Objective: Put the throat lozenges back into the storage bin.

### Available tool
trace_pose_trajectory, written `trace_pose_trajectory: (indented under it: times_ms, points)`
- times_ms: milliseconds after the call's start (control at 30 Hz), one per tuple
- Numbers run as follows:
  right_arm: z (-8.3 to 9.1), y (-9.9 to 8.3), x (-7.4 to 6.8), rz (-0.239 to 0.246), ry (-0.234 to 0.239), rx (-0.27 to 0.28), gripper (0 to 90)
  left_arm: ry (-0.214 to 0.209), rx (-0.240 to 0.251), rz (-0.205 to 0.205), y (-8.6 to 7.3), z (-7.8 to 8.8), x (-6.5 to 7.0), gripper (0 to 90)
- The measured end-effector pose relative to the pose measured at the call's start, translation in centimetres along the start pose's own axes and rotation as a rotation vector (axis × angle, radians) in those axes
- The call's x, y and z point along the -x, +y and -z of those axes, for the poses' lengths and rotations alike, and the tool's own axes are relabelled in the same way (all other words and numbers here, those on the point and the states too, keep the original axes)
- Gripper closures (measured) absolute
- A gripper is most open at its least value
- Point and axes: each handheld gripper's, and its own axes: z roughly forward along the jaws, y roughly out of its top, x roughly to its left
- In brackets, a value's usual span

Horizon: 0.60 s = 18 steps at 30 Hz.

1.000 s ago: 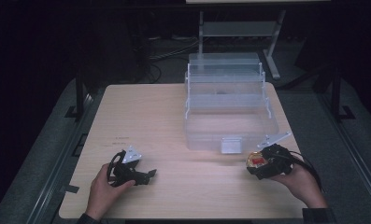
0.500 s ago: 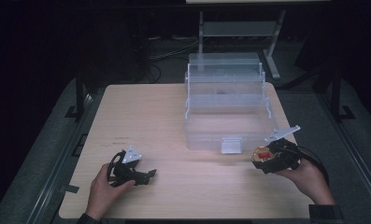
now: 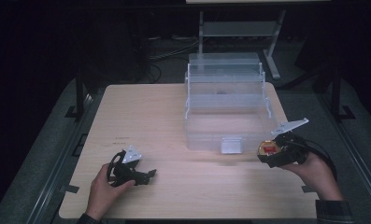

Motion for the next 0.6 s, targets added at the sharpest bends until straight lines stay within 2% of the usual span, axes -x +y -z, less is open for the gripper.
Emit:
trace_pose_trajectory:
  times_ms: [600]
  points:
    - [0.9, 1.7, 1.9, -0.021, -0.03, 0.009, 19.5, 0.001, -0.004, -0.007, 0.0, 0.0, 0.0, 10.9]
